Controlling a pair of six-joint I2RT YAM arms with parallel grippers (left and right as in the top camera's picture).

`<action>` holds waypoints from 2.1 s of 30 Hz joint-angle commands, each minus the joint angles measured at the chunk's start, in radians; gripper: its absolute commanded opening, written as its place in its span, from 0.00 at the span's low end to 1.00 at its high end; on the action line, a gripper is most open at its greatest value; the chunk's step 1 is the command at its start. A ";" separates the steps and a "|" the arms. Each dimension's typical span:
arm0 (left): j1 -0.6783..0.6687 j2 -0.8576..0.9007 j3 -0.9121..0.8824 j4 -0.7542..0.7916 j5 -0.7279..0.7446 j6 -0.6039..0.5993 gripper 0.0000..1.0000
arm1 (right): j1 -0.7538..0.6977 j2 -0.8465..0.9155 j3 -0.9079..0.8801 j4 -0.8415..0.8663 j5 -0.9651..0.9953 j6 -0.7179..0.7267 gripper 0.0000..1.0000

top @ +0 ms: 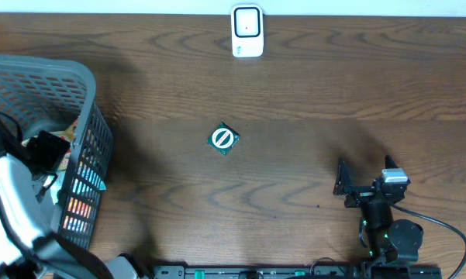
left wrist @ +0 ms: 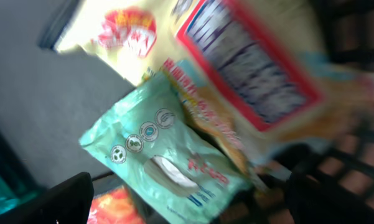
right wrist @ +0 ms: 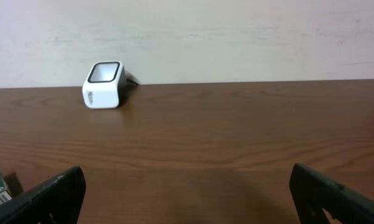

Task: Scan the item barcode
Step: 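Grasp the mint-green pouch in the basket with the left gripper, then carry the pouch to the scanner and set it beside the box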

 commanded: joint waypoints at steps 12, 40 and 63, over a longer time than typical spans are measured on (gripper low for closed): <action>0.042 0.226 -0.177 0.164 0.014 -0.321 0.98 | 0.007 -0.004 -0.002 -0.003 0.001 0.010 0.99; 0.113 -0.509 0.211 0.138 0.246 -0.375 0.41 | 0.007 -0.004 -0.002 -0.003 0.001 0.010 0.99; -1.300 -0.040 0.209 0.198 -0.335 -0.375 0.42 | 0.007 -0.004 -0.002 -0.002 0.001 0.010 0.99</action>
